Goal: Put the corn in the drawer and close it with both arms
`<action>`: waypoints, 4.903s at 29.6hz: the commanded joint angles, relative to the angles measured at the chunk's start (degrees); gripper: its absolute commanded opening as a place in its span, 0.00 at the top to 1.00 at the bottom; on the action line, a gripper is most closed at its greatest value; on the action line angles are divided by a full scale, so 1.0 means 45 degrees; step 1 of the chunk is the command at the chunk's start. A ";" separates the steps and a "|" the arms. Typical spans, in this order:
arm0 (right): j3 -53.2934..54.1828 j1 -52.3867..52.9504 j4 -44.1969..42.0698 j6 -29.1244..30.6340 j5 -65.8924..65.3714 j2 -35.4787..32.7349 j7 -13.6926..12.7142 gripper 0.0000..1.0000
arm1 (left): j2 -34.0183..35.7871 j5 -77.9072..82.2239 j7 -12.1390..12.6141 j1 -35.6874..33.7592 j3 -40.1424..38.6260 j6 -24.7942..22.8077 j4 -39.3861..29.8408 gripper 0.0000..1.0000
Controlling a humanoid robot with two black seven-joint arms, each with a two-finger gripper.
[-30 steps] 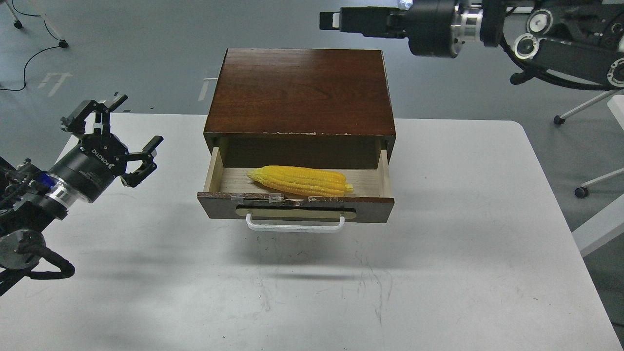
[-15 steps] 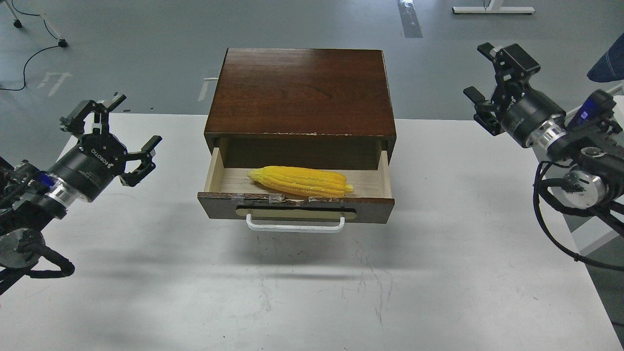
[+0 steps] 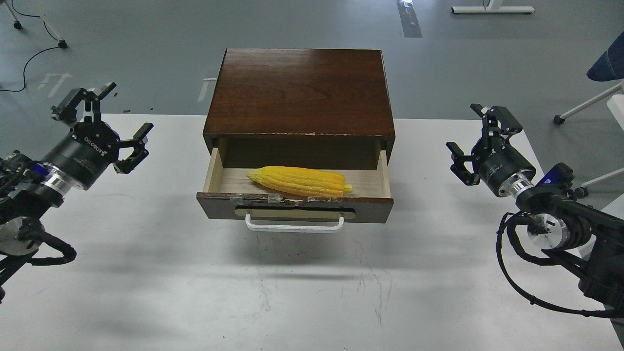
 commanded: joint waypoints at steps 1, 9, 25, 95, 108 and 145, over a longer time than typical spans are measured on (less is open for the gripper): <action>-0.0028 0.0011 0.0001 -0.0001 -0.0045 -0.0006 -0.0002 0.01 | 0.0801 0.2137 0.0000 -0.1198 -0.0020 0.0000 -0.1300 0.00; -0.0105 -0.0009 0.0001 -0.0001 -0.0143 -0.0083 -0.0002 0.01 | 0.0824 1.0092 0.0000 -0.2079 -0.0585 0.0000 -0.6917 0.00; -0.0243 -0.0262 0.0001 -0.0001 -0.0182 -0.0162 -0.0002 0.01 | -0.3631 1.9681 0.0000 -0.0384 0.1324 0.0000 -0.9369 1.00; -0.0262 -0.0731 0.0020 -0.0001 -0.0202 -0.0064 -0.0002 0.01 | -0.3397 1.5091 0.0000 0.3332 0.0273 0.1339 -0.5014 1.00; -0.0262 -0.0829 0.0040 -0.0001 -0.0202 -0.0064 -0.0002 0.01 | -0.3514 1.5071 0.0000 0.2883 0.0195 0.1241 -0.4448 1.00; -0.0262 -0.1024 0.0040 -0.0001 -0.0202 -0.0025 -0.0002 0.01 | -0.3709 1.4661 0.0000 0.1867 0.0195 0.0890 -0.3061 1.00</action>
